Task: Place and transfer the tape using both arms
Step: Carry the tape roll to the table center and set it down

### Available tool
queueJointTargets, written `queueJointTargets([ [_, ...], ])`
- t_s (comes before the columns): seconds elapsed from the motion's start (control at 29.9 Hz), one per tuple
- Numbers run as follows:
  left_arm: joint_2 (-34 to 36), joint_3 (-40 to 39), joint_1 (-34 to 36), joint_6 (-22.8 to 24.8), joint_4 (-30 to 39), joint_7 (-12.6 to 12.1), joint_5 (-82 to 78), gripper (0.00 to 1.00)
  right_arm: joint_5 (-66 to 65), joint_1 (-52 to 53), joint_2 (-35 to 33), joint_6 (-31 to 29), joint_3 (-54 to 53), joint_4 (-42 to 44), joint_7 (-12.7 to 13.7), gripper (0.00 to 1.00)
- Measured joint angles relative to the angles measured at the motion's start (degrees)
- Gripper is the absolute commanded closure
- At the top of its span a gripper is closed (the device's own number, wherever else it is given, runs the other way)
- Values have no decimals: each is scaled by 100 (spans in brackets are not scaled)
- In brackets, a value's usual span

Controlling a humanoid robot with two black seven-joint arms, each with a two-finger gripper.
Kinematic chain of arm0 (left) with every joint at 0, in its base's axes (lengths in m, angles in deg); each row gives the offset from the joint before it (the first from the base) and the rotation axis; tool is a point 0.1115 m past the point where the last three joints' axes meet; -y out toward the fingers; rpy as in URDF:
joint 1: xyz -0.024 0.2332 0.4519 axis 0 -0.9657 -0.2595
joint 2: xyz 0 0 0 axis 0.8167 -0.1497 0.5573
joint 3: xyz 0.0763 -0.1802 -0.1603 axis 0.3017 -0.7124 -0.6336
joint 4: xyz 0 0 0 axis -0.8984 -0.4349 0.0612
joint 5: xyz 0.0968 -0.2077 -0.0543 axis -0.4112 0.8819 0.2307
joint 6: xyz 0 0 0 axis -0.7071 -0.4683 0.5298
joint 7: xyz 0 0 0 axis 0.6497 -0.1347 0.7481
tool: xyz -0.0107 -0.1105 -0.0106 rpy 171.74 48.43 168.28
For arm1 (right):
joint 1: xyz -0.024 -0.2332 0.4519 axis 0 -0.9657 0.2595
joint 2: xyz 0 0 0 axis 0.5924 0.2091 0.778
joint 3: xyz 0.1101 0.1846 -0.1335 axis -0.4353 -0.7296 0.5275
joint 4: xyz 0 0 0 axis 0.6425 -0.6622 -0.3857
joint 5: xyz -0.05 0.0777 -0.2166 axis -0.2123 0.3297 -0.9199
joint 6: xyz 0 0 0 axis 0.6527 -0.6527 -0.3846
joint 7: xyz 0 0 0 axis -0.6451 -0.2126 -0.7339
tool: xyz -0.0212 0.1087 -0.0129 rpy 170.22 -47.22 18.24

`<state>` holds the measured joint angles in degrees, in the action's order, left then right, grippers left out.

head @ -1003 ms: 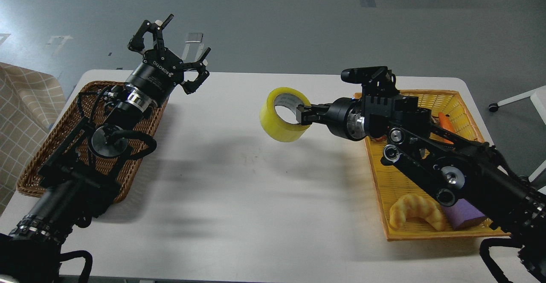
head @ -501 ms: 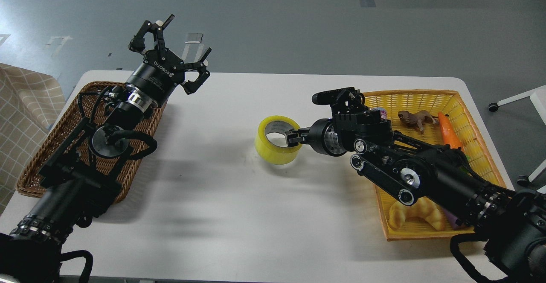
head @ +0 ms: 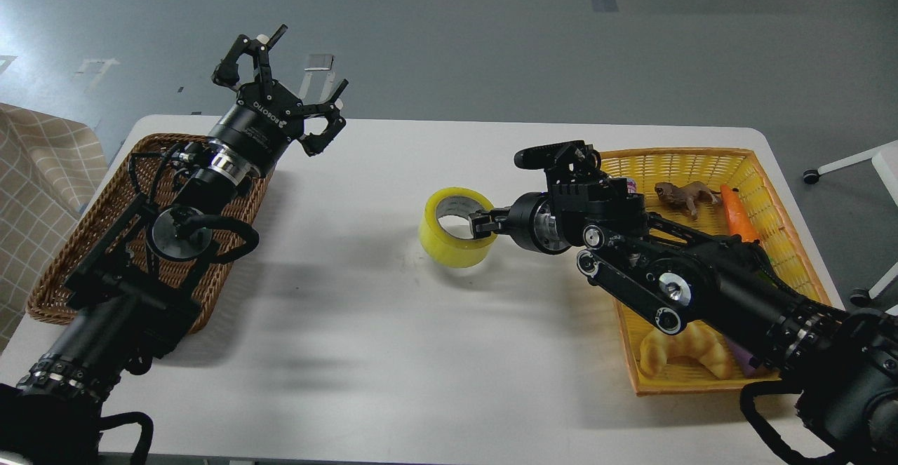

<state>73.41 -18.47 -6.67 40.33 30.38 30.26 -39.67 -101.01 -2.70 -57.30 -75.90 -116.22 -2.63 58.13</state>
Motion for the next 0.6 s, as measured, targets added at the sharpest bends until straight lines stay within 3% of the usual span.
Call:
queueJointTargets([
  [0.6, 10, -14, -10, 0, -8, 0, 0, 1, 99, -94, 0, 0, 419, -269, -2, 100],
])
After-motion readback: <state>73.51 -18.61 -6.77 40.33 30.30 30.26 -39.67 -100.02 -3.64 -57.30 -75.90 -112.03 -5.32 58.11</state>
